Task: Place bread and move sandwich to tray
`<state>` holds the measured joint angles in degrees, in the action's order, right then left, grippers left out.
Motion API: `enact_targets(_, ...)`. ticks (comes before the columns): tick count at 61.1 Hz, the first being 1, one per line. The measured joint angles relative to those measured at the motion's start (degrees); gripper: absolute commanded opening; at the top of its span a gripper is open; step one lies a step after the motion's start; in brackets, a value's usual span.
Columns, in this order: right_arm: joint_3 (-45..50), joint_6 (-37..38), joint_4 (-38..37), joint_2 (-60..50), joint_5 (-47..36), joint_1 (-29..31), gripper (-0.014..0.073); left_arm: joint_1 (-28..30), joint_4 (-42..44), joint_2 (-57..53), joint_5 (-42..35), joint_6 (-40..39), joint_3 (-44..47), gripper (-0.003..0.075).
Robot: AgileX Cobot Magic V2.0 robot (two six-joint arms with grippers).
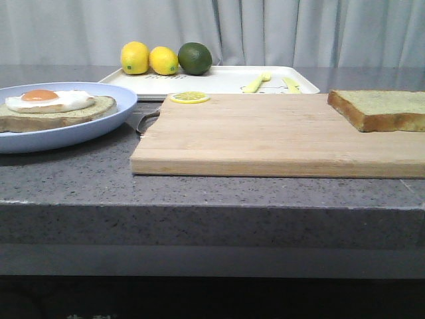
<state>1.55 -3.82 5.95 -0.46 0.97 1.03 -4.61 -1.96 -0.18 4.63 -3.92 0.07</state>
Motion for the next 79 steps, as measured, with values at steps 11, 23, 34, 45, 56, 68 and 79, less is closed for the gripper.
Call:
enact_targets(11, 0.0, 0.0, 0.0, 0.0, 0.0, 0.0, -0.0067, 0.0, 0.0, 0.0, 0.0, 0.0, 0.0, -0.0017)
enact_targets(23, 0.0, 0.0, 0.0, 0.0, 0.0, 0.0, -0.0067, 0.0, 0.0, 0.0, 0.0, 0.0, 0.0, -0.0017)
enact_targets(34, 0.0, 0.0, 0.0, 0.0, 0.0, 0.0, -0.0067, 0.0, 0.0, 0.0, 0.0, 0.0, 0.0, -0.0017)
enact_targets(45, 0.0, 0.0, 0.0, 0.0, 0.0, 0.0, -0.0067, 0.0, 0.0, 0.0, 0.0, 0.0, 0.0, -0.0017)
enact_targets(56, 0.0, 0.0, 0.0, 0.0, -0.63, 0.0, -0.0067, 0.0, 0.0, 0.0, -2.96, 0.0, 0.0, -0.0017)
enact_targets(68, -3.26, 0.0, 0.09, 0.0, 1.66, 0.0, -0.0067, 0.0, -0.34, 0.0, -6.14, 0.0, -3.69, -0.0017)
enact_targets(79, -14.53, 0.0, 0.09, 0.0, 9.55, 0.0, -0.0067, 0.0, -0.47, 0.0, 1.6, 0.0, -15.22, -0.0017)
